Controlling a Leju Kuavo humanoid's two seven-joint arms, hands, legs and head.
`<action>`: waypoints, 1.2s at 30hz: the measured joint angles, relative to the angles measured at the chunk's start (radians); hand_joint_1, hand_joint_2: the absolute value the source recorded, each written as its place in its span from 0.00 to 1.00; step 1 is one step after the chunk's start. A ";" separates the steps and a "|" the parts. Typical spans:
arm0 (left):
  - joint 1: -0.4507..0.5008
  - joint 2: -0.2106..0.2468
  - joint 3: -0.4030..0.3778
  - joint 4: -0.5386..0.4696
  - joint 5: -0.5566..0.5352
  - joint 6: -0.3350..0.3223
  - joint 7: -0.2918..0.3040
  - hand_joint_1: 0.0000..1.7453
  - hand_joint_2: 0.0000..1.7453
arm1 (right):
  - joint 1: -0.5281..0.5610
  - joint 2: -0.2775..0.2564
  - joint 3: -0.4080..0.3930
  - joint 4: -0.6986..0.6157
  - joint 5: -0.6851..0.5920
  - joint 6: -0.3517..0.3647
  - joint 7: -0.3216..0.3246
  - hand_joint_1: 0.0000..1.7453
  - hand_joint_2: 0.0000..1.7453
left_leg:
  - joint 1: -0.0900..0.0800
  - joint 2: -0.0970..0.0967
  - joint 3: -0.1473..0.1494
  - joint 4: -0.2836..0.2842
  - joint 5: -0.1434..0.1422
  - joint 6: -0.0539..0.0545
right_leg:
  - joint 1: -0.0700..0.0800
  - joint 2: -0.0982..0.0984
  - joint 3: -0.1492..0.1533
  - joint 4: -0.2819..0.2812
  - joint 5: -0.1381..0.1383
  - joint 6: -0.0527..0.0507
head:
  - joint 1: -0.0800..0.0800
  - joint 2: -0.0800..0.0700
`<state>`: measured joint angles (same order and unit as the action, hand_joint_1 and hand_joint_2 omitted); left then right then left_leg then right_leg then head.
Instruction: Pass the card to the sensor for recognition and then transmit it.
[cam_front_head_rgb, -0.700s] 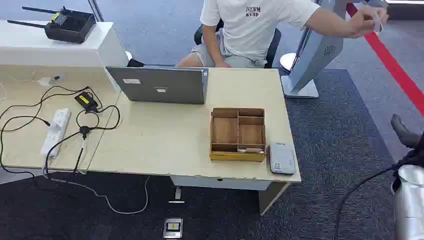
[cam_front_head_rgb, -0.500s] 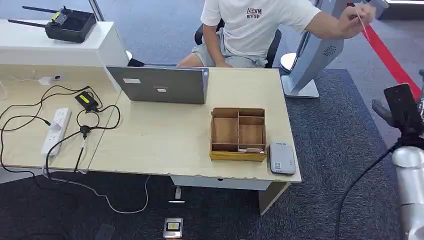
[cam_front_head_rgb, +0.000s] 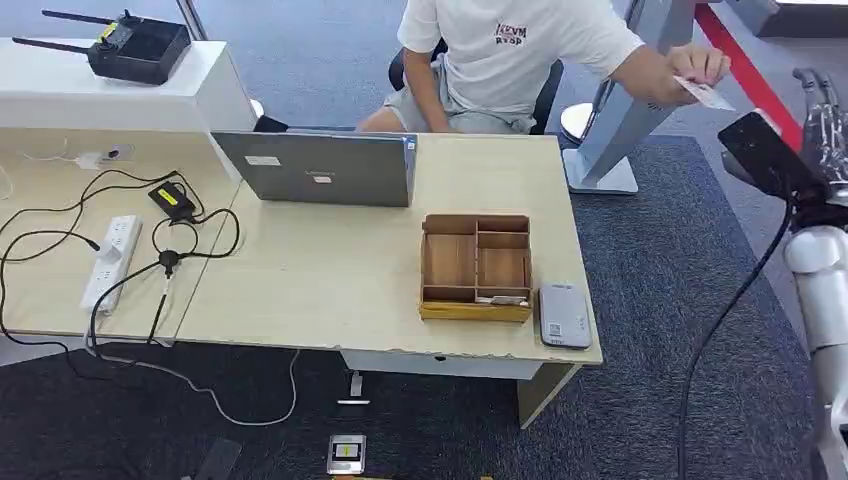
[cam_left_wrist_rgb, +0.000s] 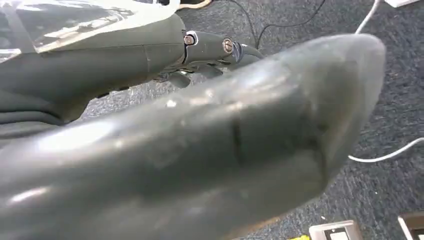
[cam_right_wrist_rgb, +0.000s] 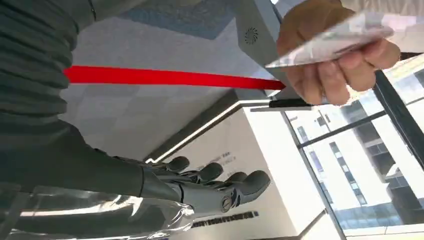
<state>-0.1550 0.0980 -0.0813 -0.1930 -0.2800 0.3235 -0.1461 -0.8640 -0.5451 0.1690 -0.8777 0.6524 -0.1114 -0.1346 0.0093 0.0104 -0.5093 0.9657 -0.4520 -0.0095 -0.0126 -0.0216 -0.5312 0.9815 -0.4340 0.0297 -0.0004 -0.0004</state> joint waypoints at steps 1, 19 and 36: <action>-0.002 0.000 -0.003 0.000 0.000 0.000 0.000 0.00 0.00 | -0.009 0.000 0.010 0.010 0.009 -0.008 0.001 0.00 1.00 | 0.000 0.000 0.000 0.000 0.000 0.000 | 0.000 0.000 0.000 0.000 0.000 0.000 | 0.000 0.000; -0.008 0.001 -0.033 0.000 -0.013 0.000 0.000 0.00 0.00 | -0.136 0.006 0.108 0.162 0.024 -0.090 -0.036 1.00 1.00 | 0.000 0.000 -0.001 0.000 0.000 0.000 | 0.000 0.000 -0.001 0.000 0.001 0.000 | 0.000 0.000; -0.008 0.002 -0.040 0.000 -0.012 0.002 -0.003 0.00 0.00 | -0.161 0.011 0.145 0.203 -0.014 -0.096 -0.052 1.00 1.00 | 0.000 0.000 -0.001 0.000 0.001 0.000 | 0.000 0.000 -0.002 0.000 0.001 0.000 | 0.000 0.000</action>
<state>-0.1635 0.0996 -0.1209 -0.1930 -0.2918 0.3254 -0.1495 -1.0246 -0.5337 0.3143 -0.6744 0.6386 -0.2075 -0.1865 0.0093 0.0105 -0.5103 0.9660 -0.4514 -0.0098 -0.0125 -0.0216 -0.5330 0.9815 -0.4328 0.0300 -0.0004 -0.0004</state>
